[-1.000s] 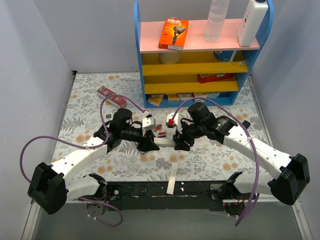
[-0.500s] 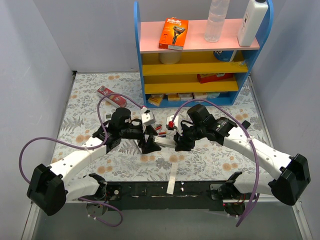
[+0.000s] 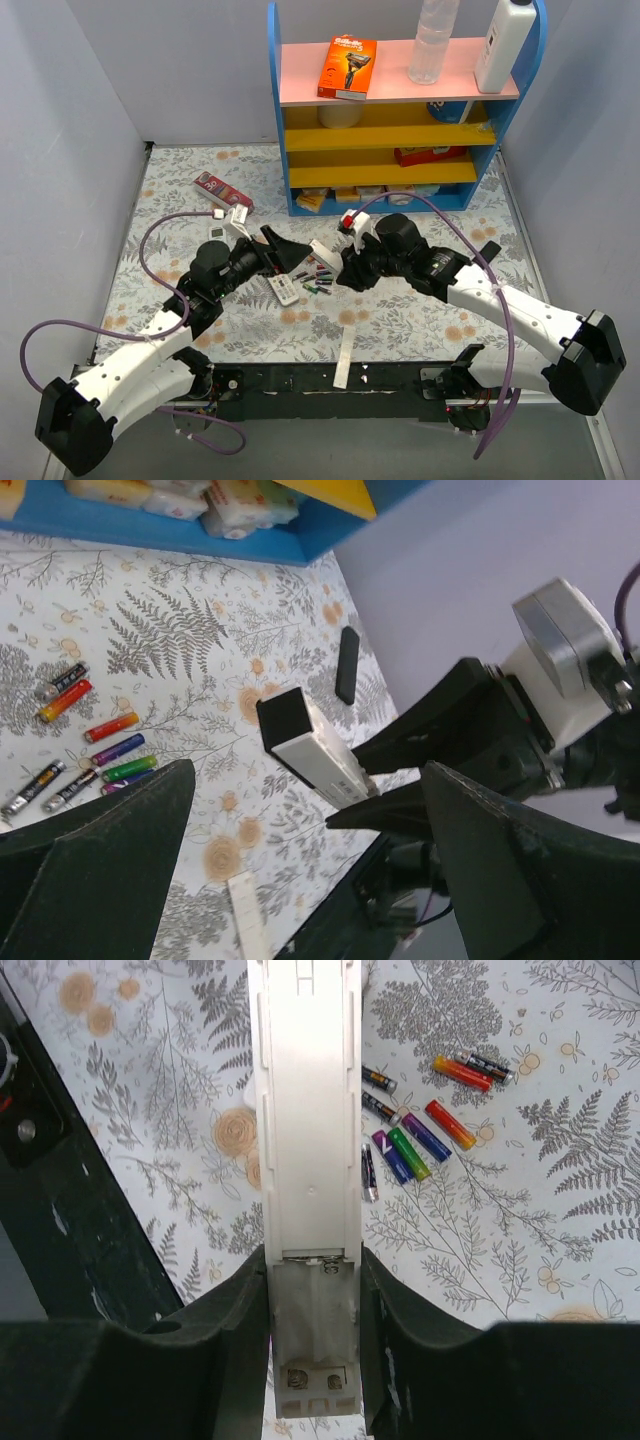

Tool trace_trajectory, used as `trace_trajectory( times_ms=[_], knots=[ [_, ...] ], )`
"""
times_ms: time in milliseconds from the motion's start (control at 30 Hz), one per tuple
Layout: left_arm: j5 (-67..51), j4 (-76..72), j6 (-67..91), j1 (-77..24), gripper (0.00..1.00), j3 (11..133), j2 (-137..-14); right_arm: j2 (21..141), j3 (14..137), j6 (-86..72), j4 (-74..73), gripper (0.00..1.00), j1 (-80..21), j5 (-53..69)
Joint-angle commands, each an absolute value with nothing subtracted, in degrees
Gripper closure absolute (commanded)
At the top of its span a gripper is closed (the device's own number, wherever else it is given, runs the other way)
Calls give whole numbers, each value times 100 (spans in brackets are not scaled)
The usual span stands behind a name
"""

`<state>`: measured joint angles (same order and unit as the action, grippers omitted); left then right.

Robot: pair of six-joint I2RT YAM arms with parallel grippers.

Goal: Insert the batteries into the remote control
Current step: Adjust the remote control.

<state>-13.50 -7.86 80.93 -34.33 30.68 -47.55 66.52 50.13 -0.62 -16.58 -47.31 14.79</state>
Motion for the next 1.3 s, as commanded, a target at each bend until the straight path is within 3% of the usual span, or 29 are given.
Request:
trace_trajectory(
  times_ms=[0, 433, 700, 900, 1033, 1133, 1167, 1233, 1267],
  knots=[
    [-396, -1327, 9931, -3437, 2, 2742, -4658, 6767, 5098, -1133, -809, 99, -5018, 766],
    [-238, -1600, 10520, -3621, 3, 2716, -5467, 7207, 5344, -1916, -432, 99, -5766, -325],
    [-123, -1678, 10854, -3832, 21, 2487, -5563, 7303, 5423, -2021, -299, 99, -5906, -378],
    [-123, -1828, 10732, -3964, 28, 2601, -5818, 7418, 5484, -2057, -299, 99, -5994, -422],
    [-114, -1890, 10696, -3973, 44, 2602, -5854, 7427, 5476, -2083, -299, 99, -6029, -457],
    [-70, -1855, 10653, -3973, 65, 2575, -5801, 7366, 5405, -2144, -281, 99, -6047, -518],
    [-79, -1820, 10635, -3973, 76, 2575, -5783, 7348, 5362, -2171, -273, 97, -6038, -527],
    [-79, -1784, 10591, -3973, 87, 2575, -5739, 7286, 5318, -2180, -255, 89, -6038, -562],
    [104, -1758, 10573, -3973, 96, 2575, -5713, 7269, 5309, -2188, -255, 79, -6038, -580]
  ],
)
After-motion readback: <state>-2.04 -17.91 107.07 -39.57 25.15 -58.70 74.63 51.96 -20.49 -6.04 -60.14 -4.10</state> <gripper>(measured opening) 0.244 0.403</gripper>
